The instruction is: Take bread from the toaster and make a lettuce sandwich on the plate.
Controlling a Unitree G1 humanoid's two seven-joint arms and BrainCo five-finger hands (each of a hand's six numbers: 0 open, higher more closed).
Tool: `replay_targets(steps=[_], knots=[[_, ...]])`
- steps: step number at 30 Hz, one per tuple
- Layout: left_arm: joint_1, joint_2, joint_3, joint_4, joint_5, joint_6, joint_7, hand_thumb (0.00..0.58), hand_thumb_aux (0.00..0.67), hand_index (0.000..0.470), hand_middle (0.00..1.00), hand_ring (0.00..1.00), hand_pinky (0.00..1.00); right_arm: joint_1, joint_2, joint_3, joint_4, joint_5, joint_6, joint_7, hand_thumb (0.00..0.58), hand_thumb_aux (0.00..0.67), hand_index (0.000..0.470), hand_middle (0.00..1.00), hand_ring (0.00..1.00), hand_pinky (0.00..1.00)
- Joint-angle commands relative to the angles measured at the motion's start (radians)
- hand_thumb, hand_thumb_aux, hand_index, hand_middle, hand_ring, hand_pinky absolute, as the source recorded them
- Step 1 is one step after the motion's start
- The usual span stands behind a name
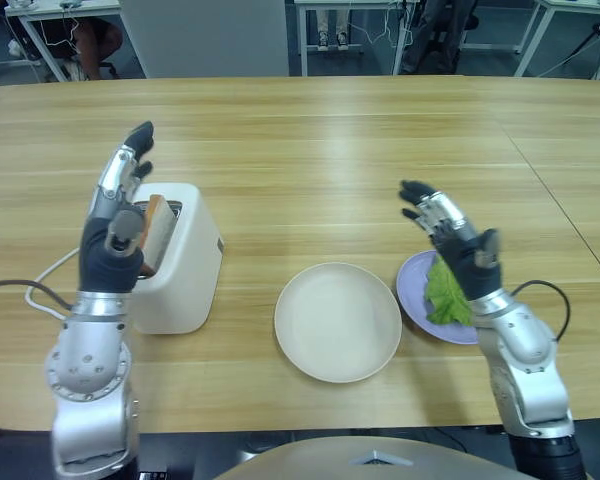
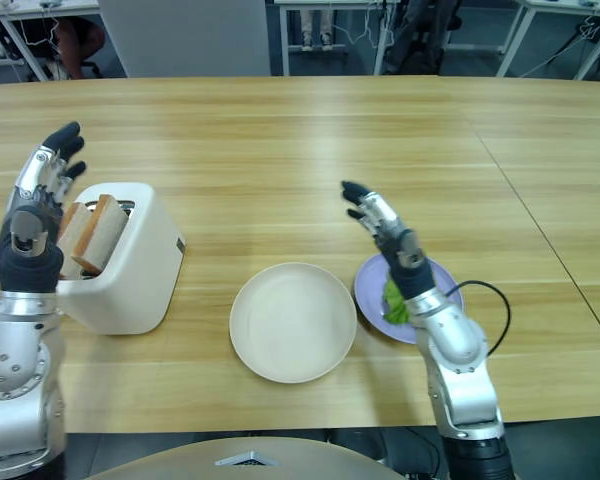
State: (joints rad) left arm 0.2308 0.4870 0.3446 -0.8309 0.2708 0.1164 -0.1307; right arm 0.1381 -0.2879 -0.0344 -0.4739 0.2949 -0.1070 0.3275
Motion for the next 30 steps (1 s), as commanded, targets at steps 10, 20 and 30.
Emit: replay_targets(steps=[10,20,30], knots=[[0.121,0.279,0.105,0.398,0.704,0.238,-0.151,0.000,0.000,0.000,0.00,0.00,0.00,0.044,0.024,-0.115,-0.022,0.108,0.003,0.004,0.000,0.000,0.000,0.00,0.00,0.00],[0.061,0.286,-0.033,0.575,0.733,0.256,-0.174,0.000,0.000,0.000,0.00,0.00,0.00,0.053,0.018,-0.141,-0.016,0.123,-0.001,0.021,0.000,0.000,0.000,0.00,0.00,0.00],[0.039,0.274,-0.063,0.514,0.727,0.252,-0.166,0.000,0.000,0.000,0.00,0.00,0.00,0.059,0.016,-0.161,-0.009,0.125,0.003,0.034,0.000,0.000,0.000,0.00,0.00,0.00]])
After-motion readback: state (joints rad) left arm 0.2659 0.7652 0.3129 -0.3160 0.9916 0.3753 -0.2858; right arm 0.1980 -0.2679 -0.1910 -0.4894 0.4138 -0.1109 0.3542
